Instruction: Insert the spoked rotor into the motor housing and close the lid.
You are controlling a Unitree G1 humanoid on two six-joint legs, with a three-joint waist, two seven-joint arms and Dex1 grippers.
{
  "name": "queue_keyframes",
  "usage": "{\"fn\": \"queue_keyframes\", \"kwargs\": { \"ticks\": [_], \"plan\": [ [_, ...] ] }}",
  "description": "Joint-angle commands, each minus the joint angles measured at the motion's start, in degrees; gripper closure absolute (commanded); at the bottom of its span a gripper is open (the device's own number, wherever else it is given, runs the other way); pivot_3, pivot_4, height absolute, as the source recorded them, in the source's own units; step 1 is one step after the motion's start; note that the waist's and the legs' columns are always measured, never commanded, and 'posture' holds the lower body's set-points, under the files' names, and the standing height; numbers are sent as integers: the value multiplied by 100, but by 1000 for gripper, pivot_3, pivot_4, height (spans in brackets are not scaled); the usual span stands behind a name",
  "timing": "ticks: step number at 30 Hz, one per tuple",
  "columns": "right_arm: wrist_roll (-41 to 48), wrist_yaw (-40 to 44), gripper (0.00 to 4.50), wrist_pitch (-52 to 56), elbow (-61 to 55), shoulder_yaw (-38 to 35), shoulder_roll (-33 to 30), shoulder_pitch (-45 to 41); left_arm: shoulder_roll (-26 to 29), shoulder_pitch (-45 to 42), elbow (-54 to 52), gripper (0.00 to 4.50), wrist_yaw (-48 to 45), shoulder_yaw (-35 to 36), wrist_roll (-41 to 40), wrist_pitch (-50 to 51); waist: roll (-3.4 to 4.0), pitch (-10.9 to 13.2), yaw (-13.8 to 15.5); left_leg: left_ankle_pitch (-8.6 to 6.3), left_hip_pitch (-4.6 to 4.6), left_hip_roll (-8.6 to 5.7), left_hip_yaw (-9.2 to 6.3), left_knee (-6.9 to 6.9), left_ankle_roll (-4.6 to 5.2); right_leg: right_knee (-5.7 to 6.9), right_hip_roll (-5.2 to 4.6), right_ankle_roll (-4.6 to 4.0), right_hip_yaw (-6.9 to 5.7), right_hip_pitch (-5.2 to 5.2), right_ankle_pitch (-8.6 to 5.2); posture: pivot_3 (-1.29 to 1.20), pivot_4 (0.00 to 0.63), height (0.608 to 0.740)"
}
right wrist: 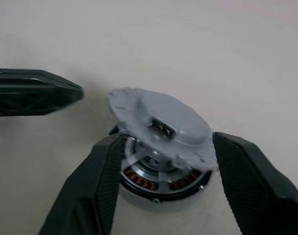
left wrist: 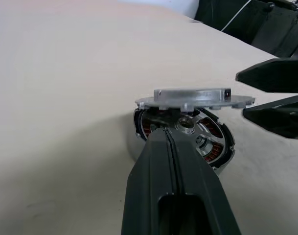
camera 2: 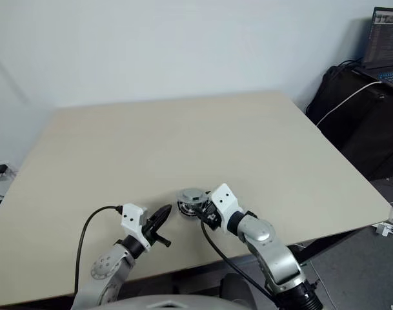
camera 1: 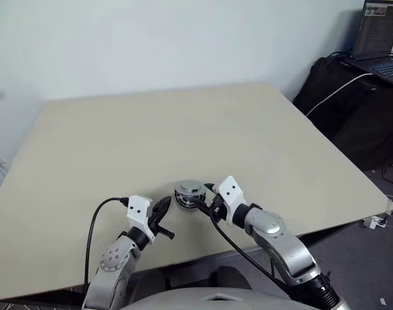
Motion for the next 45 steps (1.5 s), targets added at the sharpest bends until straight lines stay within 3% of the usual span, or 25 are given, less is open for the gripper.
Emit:
{"fn": "queue_keyframes", "kwargs": {
  "ticks": [1,7,14,20,34,45],
  "plan": [
    [206,420,1463,149,-482,-149,-290,-76,-19,-50,-8,4500,-23,33,-13,-154,-1,0,10,0,0,0,0,0,0,0,0,1,0,0,0,0,0,740],
    [736,1078,1463,514,-862,-412,-858,-42,-16,-60,-8,4500,-24,41,-16,-165,-6,3,25,0,1,-1,-4,2,0,0,0,0,-4,2,0,0,0,740],
    [266,551,1463,-329,215,-752,-425,-507,-8,-119,216,4500,-72,47,12,-335,-8,4,24,1,3,-3,-3,5,-1,2,2,28,-5,5,-13,0,0,740],
    [-172,901,23,-1161,1409,-430,-299,-1216,2,-125,286,4500,-73,74,29,-459,-5,5,14,1,0,-17,-2,5,0,0,2,0,-4,3,3,0,0,740],
    [-704,2717,23,-1837,2629,446,-496,-2473,-107,27,168,4500,120,120,81,-583,-1,4,23,2,2,-39,-8,8,0,1,-2,1,-2,11,7,0,0,740],
    [-1180,3379,23,-2061,3654,858,-396,-3175,-184,145,37,4500,264,78,113,-614,3,1,21,4,3,-42,-11,10,-3,4,-2,1,-3,13,8,0,0,740]
  ]
}}
